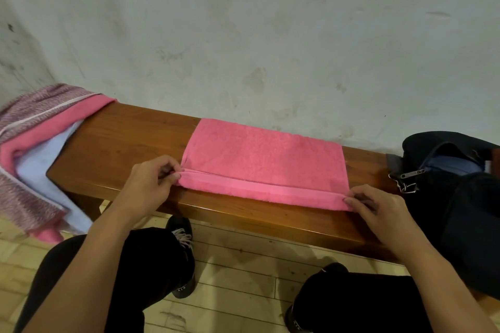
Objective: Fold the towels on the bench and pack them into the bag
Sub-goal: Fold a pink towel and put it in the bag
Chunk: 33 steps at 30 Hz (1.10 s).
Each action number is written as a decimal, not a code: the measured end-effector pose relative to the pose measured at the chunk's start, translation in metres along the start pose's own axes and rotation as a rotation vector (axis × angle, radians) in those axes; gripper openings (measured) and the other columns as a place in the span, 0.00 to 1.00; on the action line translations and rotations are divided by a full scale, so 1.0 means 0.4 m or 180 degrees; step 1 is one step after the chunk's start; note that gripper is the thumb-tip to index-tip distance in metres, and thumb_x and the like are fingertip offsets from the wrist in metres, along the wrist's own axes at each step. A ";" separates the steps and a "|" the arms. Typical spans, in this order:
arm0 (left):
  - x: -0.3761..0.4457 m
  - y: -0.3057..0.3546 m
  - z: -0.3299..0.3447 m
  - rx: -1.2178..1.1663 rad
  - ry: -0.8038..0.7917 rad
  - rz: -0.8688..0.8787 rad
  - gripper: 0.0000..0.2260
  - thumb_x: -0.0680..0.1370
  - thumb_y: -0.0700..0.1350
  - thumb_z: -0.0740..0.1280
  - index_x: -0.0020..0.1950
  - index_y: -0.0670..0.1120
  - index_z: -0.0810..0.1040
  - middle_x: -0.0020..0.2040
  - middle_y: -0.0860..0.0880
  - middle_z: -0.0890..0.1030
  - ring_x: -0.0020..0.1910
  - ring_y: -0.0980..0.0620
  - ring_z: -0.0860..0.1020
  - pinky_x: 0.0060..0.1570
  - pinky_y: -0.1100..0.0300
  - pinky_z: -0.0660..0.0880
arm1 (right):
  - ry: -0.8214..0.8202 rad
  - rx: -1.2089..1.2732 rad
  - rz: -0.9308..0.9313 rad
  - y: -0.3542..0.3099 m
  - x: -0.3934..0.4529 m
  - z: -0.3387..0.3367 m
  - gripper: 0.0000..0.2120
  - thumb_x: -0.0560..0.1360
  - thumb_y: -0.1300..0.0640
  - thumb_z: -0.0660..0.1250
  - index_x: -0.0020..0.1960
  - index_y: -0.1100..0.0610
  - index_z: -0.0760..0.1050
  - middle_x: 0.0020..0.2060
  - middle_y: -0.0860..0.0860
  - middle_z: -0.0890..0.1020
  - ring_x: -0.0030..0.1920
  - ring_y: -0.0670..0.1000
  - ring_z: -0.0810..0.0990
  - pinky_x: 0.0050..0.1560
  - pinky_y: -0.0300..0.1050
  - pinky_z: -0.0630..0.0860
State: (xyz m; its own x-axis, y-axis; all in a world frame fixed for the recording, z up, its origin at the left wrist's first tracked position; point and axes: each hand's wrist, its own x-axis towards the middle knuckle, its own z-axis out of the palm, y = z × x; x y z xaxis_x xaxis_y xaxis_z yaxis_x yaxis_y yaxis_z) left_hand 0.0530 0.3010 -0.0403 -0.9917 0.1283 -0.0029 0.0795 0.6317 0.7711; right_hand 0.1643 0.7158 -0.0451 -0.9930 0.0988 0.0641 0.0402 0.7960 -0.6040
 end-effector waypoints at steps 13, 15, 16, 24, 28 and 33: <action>0.007 -0.012 -0.002 0.0012 -0.0069 0.0138 0.12 0.78 0.35 0.68 0.49 0.54 0.77 0.49 0.54 0.80 0.49 0.59 0.78 0.45 0.69 0.72 | -0.0088 0.0308 0.0222 -0.011 -0.006 -0.002 0.16 0.70 0.56 0.74 0.51 0.39 0.75 0.49 0.40 0.80 0.50 0.40 0.80 0.47 0.28 0.77; 0.008 -0.016 -0.009 0.0047 -0.0277 0.0180 0.18 0.77 0.36 0.68 0.50 0.61 0.75 0.50 0.60 0.78 0.51 0.61 0.76 0.47 0.70 0.72 | -0.0098 0.0386 0.0210 -0.009 -0.010 -0.005 0.15 0.69 0.53 0.72 0.52 0.39 0.76 0.50 0.40 0.80 0.51 0.41 0.80 0.50 0.31 0.78; 0.008 -0.018 -0.012 0.0077 -0.0367 0.0173 0.19 0.77 0.36 0.69 0.51 0.63 0.75 0.51 0.61 0.77 0.52 0.61 0.76 0.49 0.68 0.73 | -0.0101 0.0395 0.0197 -0.009 -0.011 -0.005 0.12 0.69 0.50 0.71 0.51 0.40 0.77 0.49 0.41 0.81 0.51 0.41 0.80 0.52 0.34 0.78; -0.006 0.008 -0.017 -0.0542 -0.0283 0.0421 0.04 0.79 0.41 0.66 0.52 0.48 0.79 0.50 0.54 0.84 0.54 0.55 0.81 0.56 0.54 0.76 | 0.0506 0.0720 0.0158 -0.033 -0.022 -0.009 0.01 0.77 0.54 0.65 0.48 0.49 0.74 0.41 0.48 0.79 0.39 0.46 0.77 0.37 0.41 0.76; -0.016 0.030 -0.023 -0.0833 -0.0203 0.0479 0.02 0.79 0.38 0.65 0.50 0.44 0.77 0.48 0.48 0.84 0.52 0.50 0.82 0.47 0.55 0.80 | 0.0616 0.0780 0.0078 -0.046 -0.027 -0.011 0.05 0.80 0.61 0.64 0.48 0.51 0.73 0.44 0.49 0.78 0.42 0.39 0.77 0.37 0.34 0.74; -0.028 0.042 -0.020 -0.0633 -0.0108 0.0571 0.03 0.81 0.41 0.62 0.50 0.47 0.75 0.51 0.50 0.80 0.51 0.54 0.78 0.39 0.62 0.74 | 0.0694 0.0845 0.0105 -0.053 -0.032 -0.011 0.07 0.81 0.60 0.62 0.49 0.48 0.71 0.47 0.46 0.77 0.43 0.36 0.77 0.34 0.38 0.77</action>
State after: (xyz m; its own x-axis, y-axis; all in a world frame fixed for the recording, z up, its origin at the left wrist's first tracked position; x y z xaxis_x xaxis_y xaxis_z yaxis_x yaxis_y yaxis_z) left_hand 0.0644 0.3039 -0.0222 -0.9594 0.2522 0.1265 0.2290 0.4344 0.8711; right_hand 0.1768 0.7002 -0.0294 -0.9435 0.2701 0.1921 0.0133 0.6099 -0.7924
